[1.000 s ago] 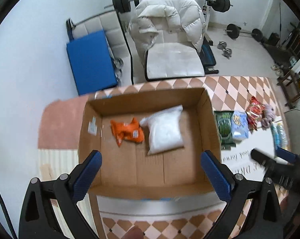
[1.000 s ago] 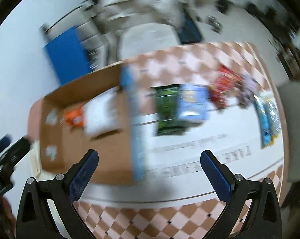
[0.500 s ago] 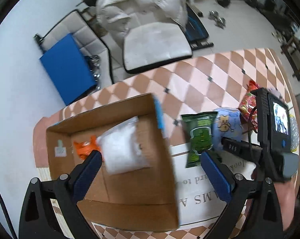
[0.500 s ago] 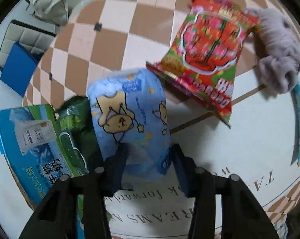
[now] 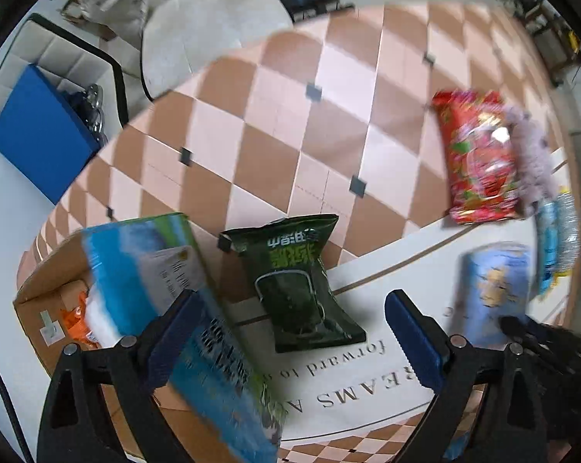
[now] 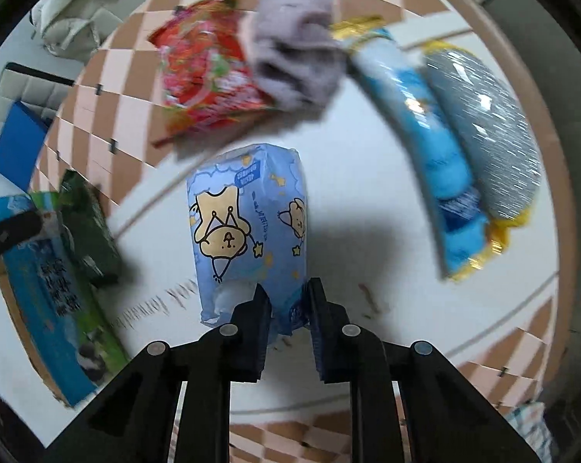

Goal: Organize snacks
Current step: 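Grasp the blue-white tissue pack with the right tool while the left tool grasps the green pack, then lower both packs into the box beside the bags and release them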

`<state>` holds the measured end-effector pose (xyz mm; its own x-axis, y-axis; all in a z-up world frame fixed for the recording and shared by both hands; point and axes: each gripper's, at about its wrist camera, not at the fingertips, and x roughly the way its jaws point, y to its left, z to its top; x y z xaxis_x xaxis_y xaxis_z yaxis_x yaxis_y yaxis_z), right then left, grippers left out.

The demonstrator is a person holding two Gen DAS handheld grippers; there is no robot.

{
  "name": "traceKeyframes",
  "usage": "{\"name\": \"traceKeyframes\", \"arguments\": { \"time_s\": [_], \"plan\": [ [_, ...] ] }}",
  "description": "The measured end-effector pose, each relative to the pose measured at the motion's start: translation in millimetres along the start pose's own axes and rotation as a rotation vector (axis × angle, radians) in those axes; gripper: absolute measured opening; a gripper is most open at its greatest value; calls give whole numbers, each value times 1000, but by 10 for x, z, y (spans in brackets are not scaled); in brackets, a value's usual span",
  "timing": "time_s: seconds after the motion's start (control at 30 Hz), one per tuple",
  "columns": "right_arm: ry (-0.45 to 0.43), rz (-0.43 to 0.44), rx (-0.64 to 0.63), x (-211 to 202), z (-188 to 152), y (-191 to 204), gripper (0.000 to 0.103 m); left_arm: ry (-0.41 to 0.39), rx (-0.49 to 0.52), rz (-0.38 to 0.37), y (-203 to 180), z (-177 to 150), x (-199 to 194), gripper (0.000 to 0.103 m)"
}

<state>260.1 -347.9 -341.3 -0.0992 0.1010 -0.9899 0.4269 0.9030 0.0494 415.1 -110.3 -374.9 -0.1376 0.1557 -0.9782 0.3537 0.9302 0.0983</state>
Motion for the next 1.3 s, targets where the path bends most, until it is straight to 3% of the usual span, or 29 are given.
{"name": "traceKeyframes", "arguments": {
  "time_s": [0.03,0.07,0.13,0.17,0.2,0.23,0.33,0.43,0.57,0.77,0.8,0.83,0.9,0.93,0.97,1.03,1.17,1.23,1.3],
  "plan": [
    [0,-7,-4,-13,-4,-19,33,26,16,19,-32,32,92,98],
    [-8,-16,-13,-29,-16,-45,54,55,24,40,-66,66,210,98],
    [-37,-19,-38,-70,-47,-51,77,91,30,68,-91,94,364,98],
    [-48,-17,-50,-91,-44,-60,77,100,40,102,-124,106,420,98],
    [-50,-19,-61,-90,-52,-47,77,94,63,143,-179,112,460,98],
    [-50,-24,-69,-82,-55,-27,78,104,72,130,-215,114,499,98],
    [-42,-6,-86,-31,-40,58,78,162,41,44,-276,78,648,98],
    [-8,22,-88,88,105,180,78,163,34,-1,-356,14,733,98],
    [24,4,-95,251,246,250,78,158,-9,-145,-427,-100,765,97],
    [53,15,-88,506,280,430,78,119,-60,-223,-423,-260,763,97],
    [94,103,-119,534,298,491,78,121,-68,-228,-414,-292,788,97],
    [97,97,-120,566,295,525,78,120,-74,-225,-407,-318,816,97],
    [106,98,-120,640,351,631,77,117,-80,-214,-384,-363,859,85],
    [112,99,-117,700,419,623,77,122,-85,-204,-359,-386,886,61],
    [116,99,-111,745,440,620,77,129,-87,-182,-350,-411,922,46],
    [119,103,-102,816,439,664,76,105,-78,-167,-240,-460,847,41],
    [81,85,-103,780,353,752,48,46,-90,-124,-204,-619,709,36],
    [68,78,-114,710,303,795,40,4,-94,-116,-208,-740,567,36],
    [61,92,-130,602,251,838,38,-43,-97,-119,-131,-914,392,36]
  ]
}}
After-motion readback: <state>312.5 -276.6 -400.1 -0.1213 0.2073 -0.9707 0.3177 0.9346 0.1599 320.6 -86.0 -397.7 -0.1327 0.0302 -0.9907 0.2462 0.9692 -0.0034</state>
